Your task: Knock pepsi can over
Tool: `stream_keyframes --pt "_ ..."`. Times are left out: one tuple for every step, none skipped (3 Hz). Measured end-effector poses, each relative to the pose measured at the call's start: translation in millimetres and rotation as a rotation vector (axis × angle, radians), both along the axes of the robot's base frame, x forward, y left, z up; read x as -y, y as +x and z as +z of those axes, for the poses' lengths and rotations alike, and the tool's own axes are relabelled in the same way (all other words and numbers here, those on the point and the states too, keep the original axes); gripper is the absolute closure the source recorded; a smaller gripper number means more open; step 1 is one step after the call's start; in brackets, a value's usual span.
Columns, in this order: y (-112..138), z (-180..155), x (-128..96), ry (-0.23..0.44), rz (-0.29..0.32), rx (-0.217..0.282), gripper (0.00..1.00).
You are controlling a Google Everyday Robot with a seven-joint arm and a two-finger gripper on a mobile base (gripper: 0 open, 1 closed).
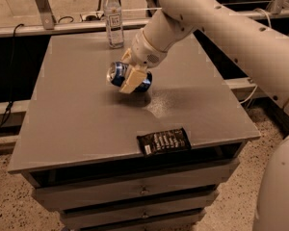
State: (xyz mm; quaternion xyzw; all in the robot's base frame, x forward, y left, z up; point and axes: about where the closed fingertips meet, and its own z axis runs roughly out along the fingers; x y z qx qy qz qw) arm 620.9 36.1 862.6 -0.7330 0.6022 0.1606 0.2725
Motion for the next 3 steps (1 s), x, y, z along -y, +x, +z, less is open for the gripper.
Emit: stream_keyframes --pt "-4.5 -4.5 -1.1 -0.008 0.014 -0.011 0.13" --pt "-7.8 -5.6 -1.2 -0.007 0.022 -0.022 0.00" --pt "-10.9 -1.5 1.4 0.009 0.027 -0.033 0.00"
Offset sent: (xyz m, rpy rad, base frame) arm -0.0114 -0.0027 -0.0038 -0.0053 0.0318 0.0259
